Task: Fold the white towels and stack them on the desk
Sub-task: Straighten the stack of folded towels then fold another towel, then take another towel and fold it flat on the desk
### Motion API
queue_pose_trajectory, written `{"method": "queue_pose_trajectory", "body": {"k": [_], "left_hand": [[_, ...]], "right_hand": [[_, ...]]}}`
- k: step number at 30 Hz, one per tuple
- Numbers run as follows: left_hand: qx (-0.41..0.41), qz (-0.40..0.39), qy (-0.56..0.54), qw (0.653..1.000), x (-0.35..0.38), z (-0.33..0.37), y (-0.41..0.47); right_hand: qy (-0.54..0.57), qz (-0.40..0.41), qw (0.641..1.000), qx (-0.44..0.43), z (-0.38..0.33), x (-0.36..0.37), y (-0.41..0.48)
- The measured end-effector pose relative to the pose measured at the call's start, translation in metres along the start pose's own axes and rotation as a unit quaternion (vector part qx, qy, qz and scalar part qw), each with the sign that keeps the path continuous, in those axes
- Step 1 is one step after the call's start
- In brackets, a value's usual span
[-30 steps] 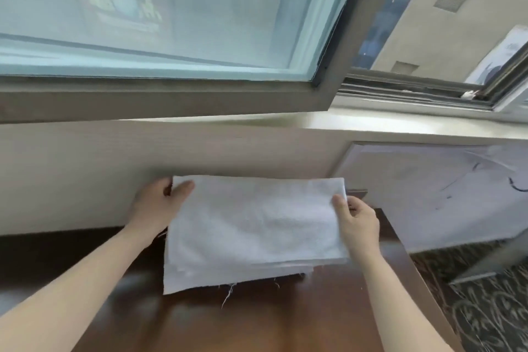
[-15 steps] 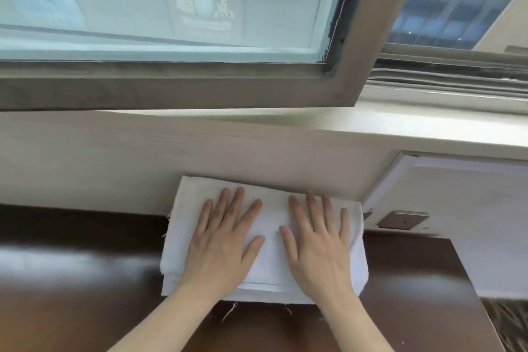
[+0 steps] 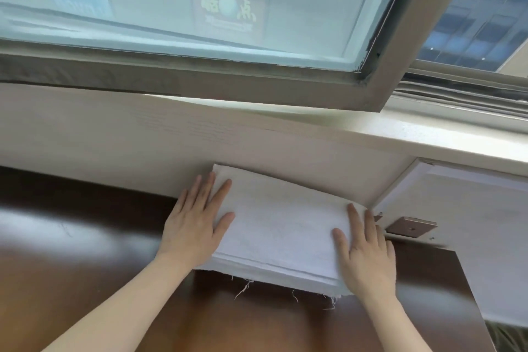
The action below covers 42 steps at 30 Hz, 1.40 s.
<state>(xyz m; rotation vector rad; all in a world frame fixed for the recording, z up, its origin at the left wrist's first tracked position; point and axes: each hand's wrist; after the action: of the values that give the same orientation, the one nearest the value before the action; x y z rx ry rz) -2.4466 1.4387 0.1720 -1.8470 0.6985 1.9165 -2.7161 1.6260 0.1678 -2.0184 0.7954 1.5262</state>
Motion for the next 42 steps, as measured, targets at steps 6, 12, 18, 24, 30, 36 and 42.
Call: {"method": "queue_pose_trajectory", "body": {"k": [6, 12, 18, 24, 30, 36, 42], "left_hand": [[-0.05, -0.037, 0.001, 0.998, -0.028, -0.066, -0.063], [-0.124, -0.011, -0.025, 0.992, -0.078, -0.173, -0.158], [-0.237, 0.037, -0.038, 0.97, -0.126, -0.321, -0.329], [-0.352, 0.013, 0.02, 0.936, -0.161, -0.466, -0.516], [-0.499, 0.067, 0.011, 0.864, -0.179, -0.579, -0.65], [-0.572, 0.054, 0.02, 0.818, -0.173, -0.717, -0.726], [-0.605, 0.016, 0.029, 0.795, -0.169, -0.887, -0.772]], "right_hand": [[-0.058, 0.041, 0.997, 0.009, -0.057, -0.019, -0.039], [0.013, 0.023, 0.976, -0.217, -0.228, -0.013, -0.129], [0.108, -0.024, 0.92, -0.377, -0.436, 0.021, -0.263], [0.136, -0.095, 0.846, -0.507, -0.607, 0.057, -0.408], [0.122, -0.134, 0.757, -0.627, -0.761, 0.092, -0.536], [0.114, -0.155, 0.699, -0.689, -0.923, 0.162, -0.63], [0.116, -0.193, 0.689, -0.689, -1.085, 0.23, -0.696]]}}
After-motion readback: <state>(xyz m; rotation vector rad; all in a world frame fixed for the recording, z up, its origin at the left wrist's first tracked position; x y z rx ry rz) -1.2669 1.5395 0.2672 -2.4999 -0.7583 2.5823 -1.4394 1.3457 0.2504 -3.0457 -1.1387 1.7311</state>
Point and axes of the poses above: each hand's wrist, its own y-axis towards the middle knuckle, its own x-axis out of the palm, z = x × y, and after that the axes turned 3 degrees about y, right-handed
